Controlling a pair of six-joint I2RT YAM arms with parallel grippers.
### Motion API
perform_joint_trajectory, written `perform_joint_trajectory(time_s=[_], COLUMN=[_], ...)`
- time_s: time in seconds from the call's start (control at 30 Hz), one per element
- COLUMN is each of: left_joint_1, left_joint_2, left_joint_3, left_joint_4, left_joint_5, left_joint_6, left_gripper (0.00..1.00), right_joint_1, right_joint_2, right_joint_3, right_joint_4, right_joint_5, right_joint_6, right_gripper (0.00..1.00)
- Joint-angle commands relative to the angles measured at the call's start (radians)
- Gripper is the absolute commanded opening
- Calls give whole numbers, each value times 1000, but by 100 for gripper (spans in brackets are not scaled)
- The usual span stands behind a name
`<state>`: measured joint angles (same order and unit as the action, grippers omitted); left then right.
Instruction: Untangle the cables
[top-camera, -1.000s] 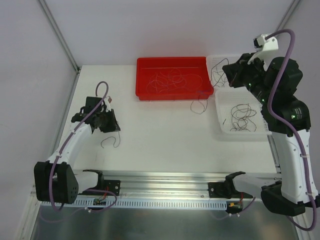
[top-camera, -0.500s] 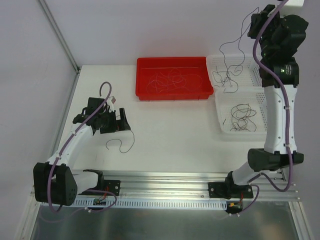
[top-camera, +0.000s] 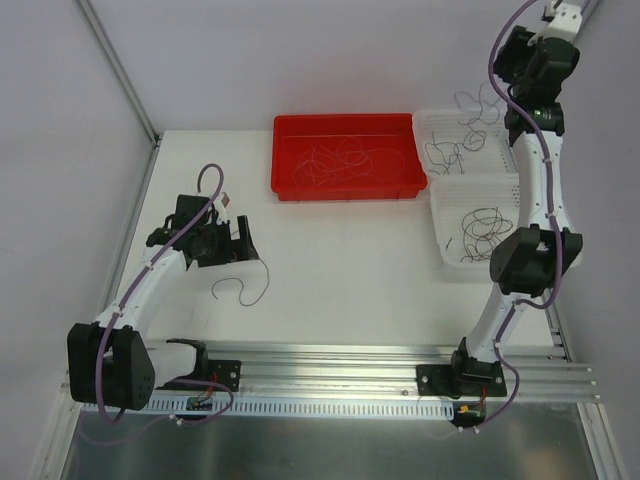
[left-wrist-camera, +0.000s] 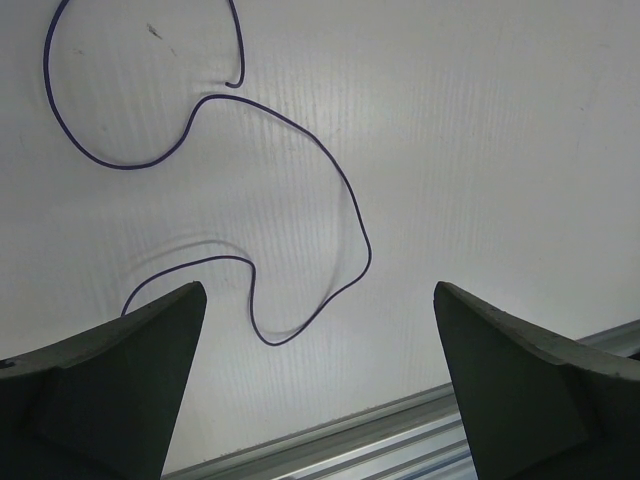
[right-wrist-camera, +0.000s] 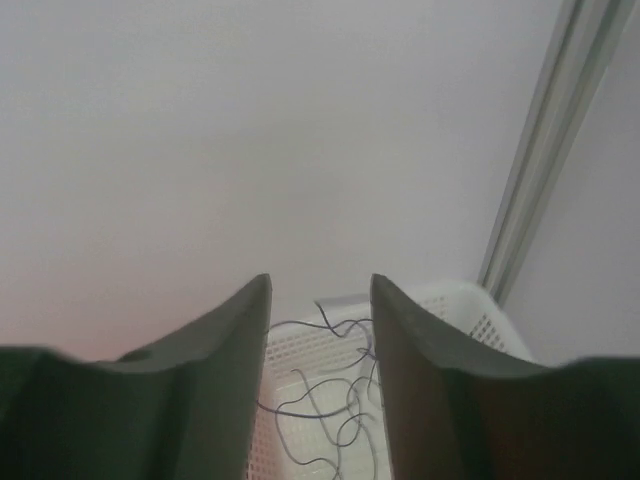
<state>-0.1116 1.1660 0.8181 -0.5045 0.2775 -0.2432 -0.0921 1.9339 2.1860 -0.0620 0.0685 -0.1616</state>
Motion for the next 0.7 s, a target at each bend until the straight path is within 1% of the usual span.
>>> perform_joint_trajectory(time_s=[0.0, 0.03, 0.07, 0.1, 0.17, 0.27, 0.3, 0.37, 0.4, 0.43, 0.47, 0.5, 0.57, 0.6, 0.63, 0.67], left_joint_1=[-5, -5, -5, -5, -5, -3, -3, -3, -3, -3, -3, -3, -2, 0, 3, 10], left_joint_2=[9, 11, 9, 8, 4, -5, -5, -11, -22, -25, -38, -42, -49, -57, -58, -61], left_joint_3=[1, 0, 1, 0, 1, 4, 4, 1, 1, -2, -4, -5, -5, -5, -5, -4], left_joint_4=[11, 11, 11, 11, 9, 9, 9, 9, 9, 9, 6, 6, 1, -2, -5, -9], left_joint_5=[-12, -14, -12, -15, -26, -37, -37, -49, -73, -90, -107, -118, -150, -164, -188, -199], left_joint_6=[2, 1, -1, -1, -2, -7, -10, -11, -18, -21, -22, -27, -30, -36, -39, -42], left_gripper=[99, 99, 99, 99, 99, 99, 99, 99, 99, 99, 99, 99, 99, 99, 99, 99], right_joint_1=[-5, -5, -5, -3, 2, 37, 67, 91, 145, 173, 199, 259, 326, 395, 432, 507], right_joint_2=[17, 13, 4, -9, -73, -168, -196, -260, -279, -295, -326, -338, -361, -375, -378, -380], right_joint_3=[-81, -128, -158, -184, -279, -391, -419, -492, -515, -541, -601, -629, -698, -762, -790, -814], right_joint_4=[67, 67, 39, 30, 30, -1, -42, -88, -132, -154, -168, -194, -200, -190, -185, -165], right_joint_5=[42, 43, 39, 13, -24, -102, -130, -162, -215, -235, -254, -292, -309, -332, -335, -334], right_joint_6=[13, 19, 39, 53, 79, 94, 91, 86, 88, 103, 108, 115, 157, 181, 198, 244], right_gripper=[70, 77, 82, 88, 92, 93, 94, 94, 95, 94, 94, 95, 94, 94, 93, 93])
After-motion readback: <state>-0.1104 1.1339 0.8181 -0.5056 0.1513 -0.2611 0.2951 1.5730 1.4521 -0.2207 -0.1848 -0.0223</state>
